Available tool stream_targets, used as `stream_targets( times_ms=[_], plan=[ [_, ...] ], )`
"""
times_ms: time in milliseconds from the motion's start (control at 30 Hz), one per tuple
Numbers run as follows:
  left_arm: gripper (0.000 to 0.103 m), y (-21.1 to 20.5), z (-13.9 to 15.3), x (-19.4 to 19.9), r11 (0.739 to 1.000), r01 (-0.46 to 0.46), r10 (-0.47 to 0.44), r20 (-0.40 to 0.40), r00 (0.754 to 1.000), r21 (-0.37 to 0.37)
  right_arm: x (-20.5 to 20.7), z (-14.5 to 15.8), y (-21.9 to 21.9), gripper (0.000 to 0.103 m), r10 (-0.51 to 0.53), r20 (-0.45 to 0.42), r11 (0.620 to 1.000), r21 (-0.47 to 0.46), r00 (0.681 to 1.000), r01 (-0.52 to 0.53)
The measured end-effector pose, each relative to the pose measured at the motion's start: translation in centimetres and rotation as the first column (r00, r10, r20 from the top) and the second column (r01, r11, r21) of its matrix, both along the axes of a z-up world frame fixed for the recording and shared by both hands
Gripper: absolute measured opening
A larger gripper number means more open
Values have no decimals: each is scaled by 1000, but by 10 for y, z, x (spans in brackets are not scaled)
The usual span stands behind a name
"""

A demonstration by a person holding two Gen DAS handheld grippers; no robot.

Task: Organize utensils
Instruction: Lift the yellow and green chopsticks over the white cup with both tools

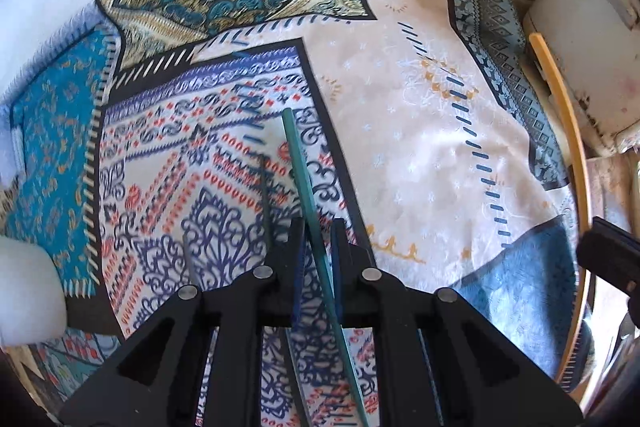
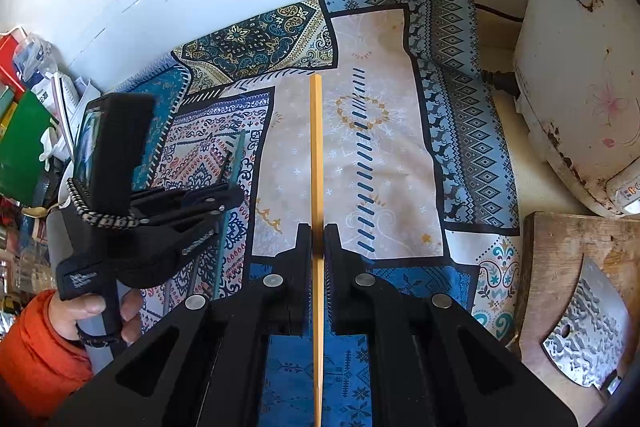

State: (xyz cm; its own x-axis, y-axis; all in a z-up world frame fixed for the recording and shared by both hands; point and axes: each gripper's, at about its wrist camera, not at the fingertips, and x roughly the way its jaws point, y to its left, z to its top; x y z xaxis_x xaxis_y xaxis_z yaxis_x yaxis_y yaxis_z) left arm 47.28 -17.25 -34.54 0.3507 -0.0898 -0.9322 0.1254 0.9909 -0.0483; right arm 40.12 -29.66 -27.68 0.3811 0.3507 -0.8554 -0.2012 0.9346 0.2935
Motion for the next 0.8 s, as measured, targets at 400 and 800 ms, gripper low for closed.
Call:
stream_targets(
  times_ms=[400, 800],
  plan=[
    [5, 10, 20, -10, 999, 13, -12, 16, 1000, -37, -7, 24, 13, 6, 8, 68, 1000, -21, 998, -6],
    [5, 88, 134, -81, 984, -87, 125, 258, 958, -154, -11, 79, 68, 6, 68, 197, 998, 3, 978, -70]
  ],
)
